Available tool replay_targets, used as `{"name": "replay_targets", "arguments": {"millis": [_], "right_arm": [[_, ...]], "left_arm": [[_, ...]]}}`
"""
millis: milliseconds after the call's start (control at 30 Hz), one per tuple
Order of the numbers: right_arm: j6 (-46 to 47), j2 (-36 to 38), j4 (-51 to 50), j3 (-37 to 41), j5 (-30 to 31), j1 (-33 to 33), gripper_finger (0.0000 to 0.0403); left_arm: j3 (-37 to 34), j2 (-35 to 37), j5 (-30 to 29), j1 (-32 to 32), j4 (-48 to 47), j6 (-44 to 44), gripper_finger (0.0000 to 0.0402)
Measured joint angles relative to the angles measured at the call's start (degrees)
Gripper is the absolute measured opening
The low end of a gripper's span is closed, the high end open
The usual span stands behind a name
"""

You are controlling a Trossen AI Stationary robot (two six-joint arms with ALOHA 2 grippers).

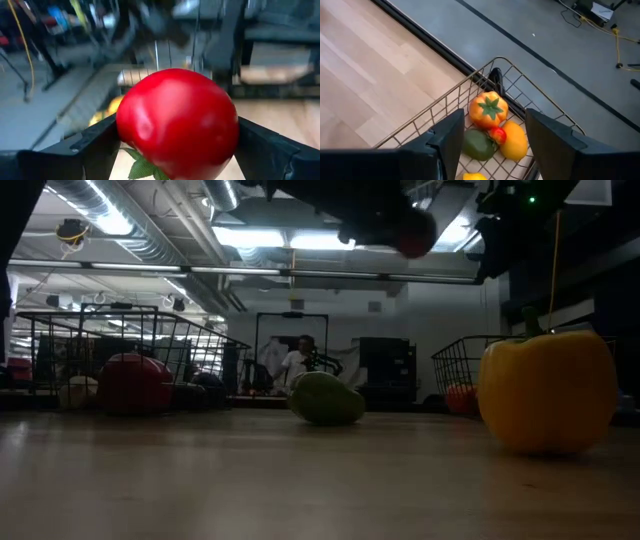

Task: Sort produce into baskets
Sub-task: Put the red tomato into the right gold wire basket

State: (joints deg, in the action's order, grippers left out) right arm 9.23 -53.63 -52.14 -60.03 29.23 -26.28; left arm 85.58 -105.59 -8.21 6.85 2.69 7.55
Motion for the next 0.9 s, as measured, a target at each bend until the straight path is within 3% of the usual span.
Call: {"name": "replay_targets", "arguments": {"millis": [467,900], "right_arm": [[-0.5,0.0,0.1,0.0,0.8,0.0,0.0209],[-0.6,0.0,0.1,0.0,-0.7,0.0,0.0209]], "left_arm": [[0.2,-16.6,0.0,0.6,37.3,-0.2,0.0331],[10.4,-29.7,0.0,2.4,37.1,-0.3,0.0331]]}}
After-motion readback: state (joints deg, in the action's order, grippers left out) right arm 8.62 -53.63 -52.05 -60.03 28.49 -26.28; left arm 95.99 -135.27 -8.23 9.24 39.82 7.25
